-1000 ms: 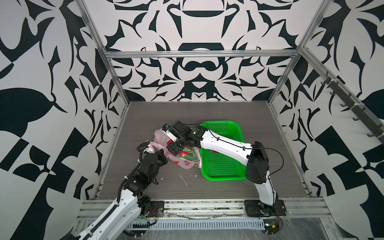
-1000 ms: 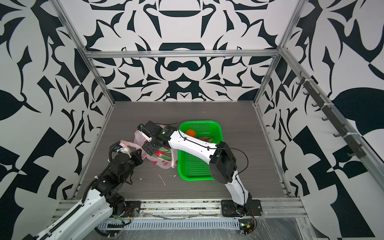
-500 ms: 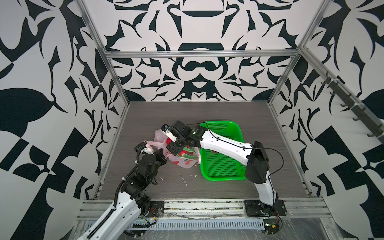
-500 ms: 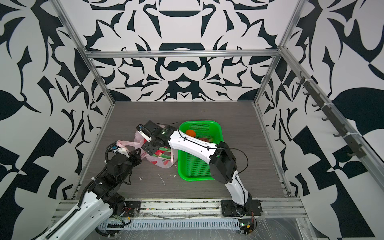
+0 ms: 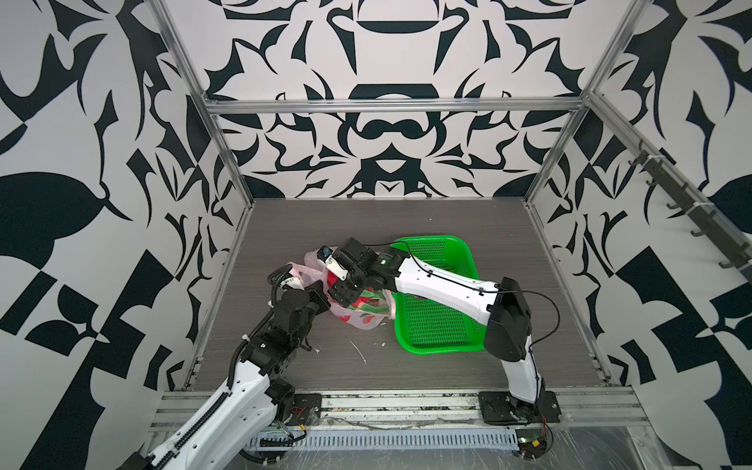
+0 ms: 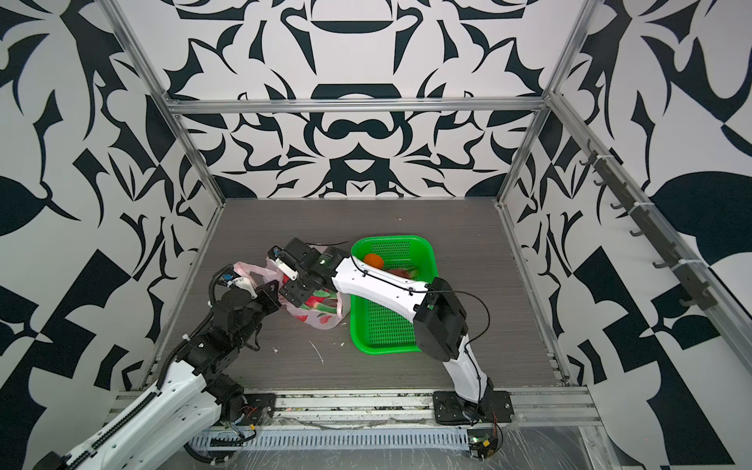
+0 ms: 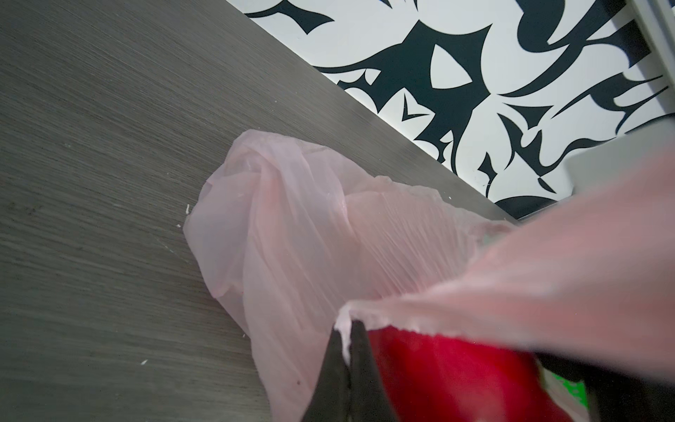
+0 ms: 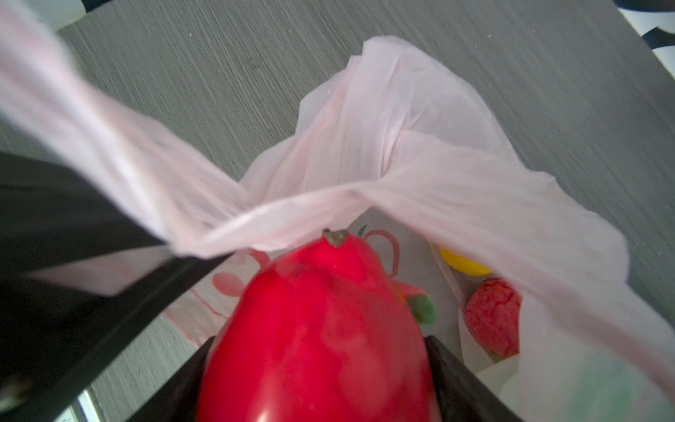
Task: Untie the knot of the plastic bag and take out the fruit
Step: Pick up the fruit from the plastic bag.
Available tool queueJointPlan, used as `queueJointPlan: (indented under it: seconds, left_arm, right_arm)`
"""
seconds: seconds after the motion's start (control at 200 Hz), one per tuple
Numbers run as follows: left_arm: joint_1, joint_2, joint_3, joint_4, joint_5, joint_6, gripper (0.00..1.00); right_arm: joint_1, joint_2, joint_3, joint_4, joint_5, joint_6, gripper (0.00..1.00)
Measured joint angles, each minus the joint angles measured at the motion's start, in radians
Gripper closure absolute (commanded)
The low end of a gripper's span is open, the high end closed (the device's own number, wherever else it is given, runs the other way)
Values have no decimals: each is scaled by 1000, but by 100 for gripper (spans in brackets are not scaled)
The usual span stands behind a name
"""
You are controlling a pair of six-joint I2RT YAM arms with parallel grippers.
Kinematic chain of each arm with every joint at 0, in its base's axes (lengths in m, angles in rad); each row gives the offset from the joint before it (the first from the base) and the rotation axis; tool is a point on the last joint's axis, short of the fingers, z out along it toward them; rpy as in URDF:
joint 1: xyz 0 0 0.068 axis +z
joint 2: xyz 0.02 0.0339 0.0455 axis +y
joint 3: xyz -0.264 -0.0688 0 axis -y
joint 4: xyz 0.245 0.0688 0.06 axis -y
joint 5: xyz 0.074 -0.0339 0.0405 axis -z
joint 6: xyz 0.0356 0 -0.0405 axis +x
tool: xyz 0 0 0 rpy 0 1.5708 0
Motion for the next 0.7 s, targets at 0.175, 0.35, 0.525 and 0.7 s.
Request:
queueJointPlan:
  seconds: [0.175, 0.35, 0.525, 0.7]
  left_arm:
    - [0, 26, 0, 31, 0, 2, 100]
    - [0, 28, 0, 41, 0, 3, 100]
    - [0, 23, 0, 42, 0, 2, 100]
    - [0, -3, -3, 42, 2, 2, 100]
  right_arm:
    - [0, -39, 0, 2, 0, 0, 98]
    - [1, -63, 0, 5, 0, 0, 98]
    - [1, -65, 0, 12, 0, 0, 98]
    - [1, -65, 0, 31, 0, 0, 98]
